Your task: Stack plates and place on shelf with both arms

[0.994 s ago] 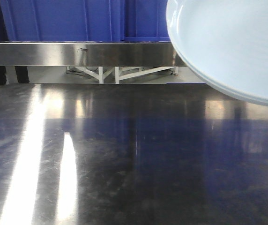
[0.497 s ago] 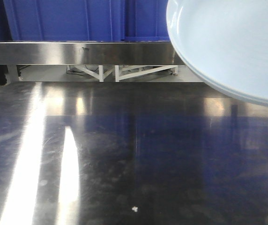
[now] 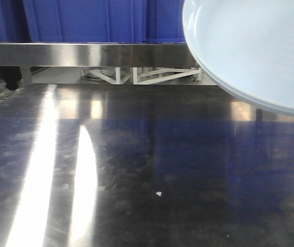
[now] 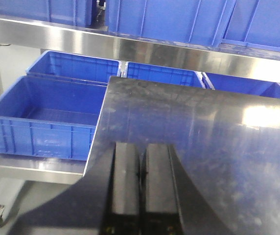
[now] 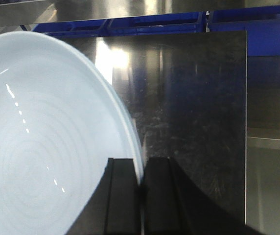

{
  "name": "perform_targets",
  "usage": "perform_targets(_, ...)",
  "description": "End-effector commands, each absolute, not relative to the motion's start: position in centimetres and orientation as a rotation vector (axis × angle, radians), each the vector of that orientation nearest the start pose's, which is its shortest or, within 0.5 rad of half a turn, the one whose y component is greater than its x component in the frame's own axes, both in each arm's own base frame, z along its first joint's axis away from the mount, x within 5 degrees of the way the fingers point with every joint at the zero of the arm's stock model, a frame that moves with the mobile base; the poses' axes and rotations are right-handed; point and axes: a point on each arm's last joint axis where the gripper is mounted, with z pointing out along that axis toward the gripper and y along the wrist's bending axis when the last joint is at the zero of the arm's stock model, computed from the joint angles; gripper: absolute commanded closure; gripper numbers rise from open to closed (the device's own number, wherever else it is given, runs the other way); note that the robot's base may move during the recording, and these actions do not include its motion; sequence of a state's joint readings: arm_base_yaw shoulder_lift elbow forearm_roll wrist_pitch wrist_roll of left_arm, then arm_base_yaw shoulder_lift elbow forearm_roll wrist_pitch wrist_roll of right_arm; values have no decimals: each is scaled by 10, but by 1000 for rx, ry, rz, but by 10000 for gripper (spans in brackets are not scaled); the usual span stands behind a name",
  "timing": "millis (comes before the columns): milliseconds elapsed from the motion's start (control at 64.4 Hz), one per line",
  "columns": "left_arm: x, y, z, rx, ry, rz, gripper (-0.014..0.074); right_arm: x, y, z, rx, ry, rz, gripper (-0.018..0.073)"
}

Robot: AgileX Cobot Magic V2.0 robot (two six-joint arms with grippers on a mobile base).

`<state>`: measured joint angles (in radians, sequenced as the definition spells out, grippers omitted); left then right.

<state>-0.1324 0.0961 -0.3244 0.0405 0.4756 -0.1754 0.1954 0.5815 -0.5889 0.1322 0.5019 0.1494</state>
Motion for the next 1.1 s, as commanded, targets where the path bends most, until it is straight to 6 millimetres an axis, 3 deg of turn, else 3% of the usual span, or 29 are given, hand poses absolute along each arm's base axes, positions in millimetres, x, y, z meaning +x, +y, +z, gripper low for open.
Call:
perform_targets(0, 44, -5, 288, -25, 1633, -205, 510, 114, 27, 338, 35, 1865, 368, 537)
perform_targets(1087, 44, -5, 288, -25, 1633, -205, 510, 114, 27, 338, 35, 1866, 368, 537)
